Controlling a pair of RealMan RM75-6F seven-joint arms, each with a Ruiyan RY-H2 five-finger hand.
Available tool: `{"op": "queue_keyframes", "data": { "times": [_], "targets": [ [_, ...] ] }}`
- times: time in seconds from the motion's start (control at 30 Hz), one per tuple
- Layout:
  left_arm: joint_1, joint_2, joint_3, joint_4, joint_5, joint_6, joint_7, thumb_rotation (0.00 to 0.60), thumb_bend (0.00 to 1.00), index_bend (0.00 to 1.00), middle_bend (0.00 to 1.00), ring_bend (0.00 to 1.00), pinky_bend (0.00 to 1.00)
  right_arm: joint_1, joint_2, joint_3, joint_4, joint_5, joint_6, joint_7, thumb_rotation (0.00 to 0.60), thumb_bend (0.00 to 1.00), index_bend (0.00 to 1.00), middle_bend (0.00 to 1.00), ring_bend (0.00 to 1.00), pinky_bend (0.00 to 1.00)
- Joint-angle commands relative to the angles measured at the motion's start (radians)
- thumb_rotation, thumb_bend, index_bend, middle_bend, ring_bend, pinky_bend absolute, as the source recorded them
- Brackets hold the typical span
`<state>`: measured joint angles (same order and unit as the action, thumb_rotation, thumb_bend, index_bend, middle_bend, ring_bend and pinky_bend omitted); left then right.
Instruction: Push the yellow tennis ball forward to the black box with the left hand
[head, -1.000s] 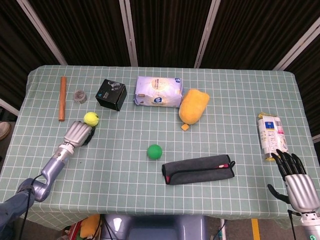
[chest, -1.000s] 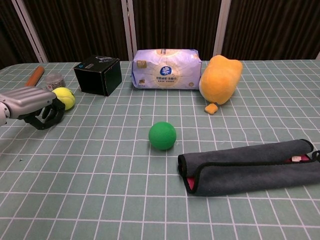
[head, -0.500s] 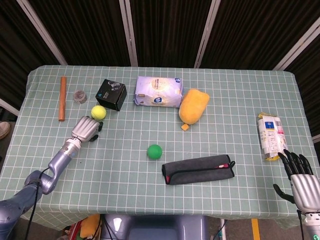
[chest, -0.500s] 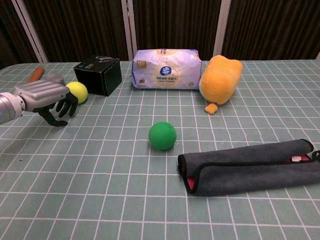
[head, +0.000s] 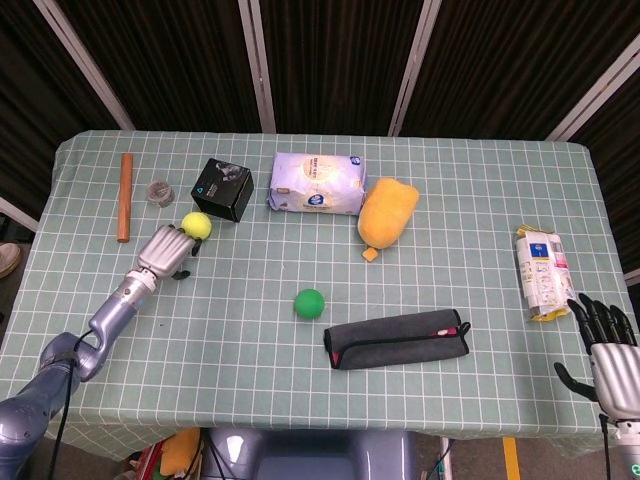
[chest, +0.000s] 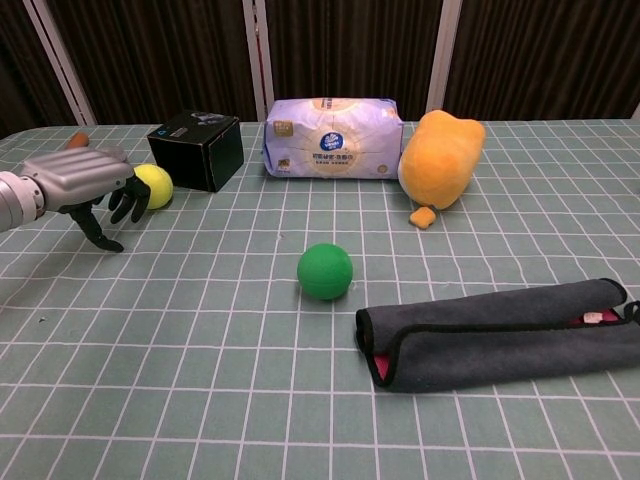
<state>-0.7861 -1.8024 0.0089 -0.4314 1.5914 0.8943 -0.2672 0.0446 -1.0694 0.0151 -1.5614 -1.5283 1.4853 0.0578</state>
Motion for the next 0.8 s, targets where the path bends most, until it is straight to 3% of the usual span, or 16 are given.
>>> {"op": "queue_keyframes", "data": {
  "times": [0.03,0.3,0.67,0.8],
  "targets": [
    [-0.02,-0.022,-0.007,0.036,-0.014,-0.032,-0.009,0.6,0.15,0.52,0.6,0.46,0.5,0.001,-0.006,0.005,-0.003,0.007,-0.002,-0.012,0.6,0.3,0.0,0.0,0.0,0.0],
    [-0.054,-0.054,-0.004,0.108,-0.015,-0.078,-0.037,0.6,0.4,0.53,0.59,0.45,0.5,0.013,-0.013,0.021,-0.002,0.043,-0.031,-0.039,0.6,0.3,0.0,0.0,0.0,0.0],
    [-0.107,-0.108,0.01,0.193,-0.006,-0.123,-0.098,0.6,0.43,0.52,0.58,0.42,0.48,0.017,-0.014,0.037,-0.006,0.076,-0.043,-0.06,0.6,0.3,0.0,0.0,0.0,0.0],
    [-0.121,-0.125,0.016,0.217,-0.004,-0.146,-0.112,0.6,0.43,0.49,0.54,0.37,0.45,0.016,-0.014,0.043,-0.005,0.087,-0.044,-0.061,0.6,0.3,0.0,0.0,0.0,0.0]
  ]
}}
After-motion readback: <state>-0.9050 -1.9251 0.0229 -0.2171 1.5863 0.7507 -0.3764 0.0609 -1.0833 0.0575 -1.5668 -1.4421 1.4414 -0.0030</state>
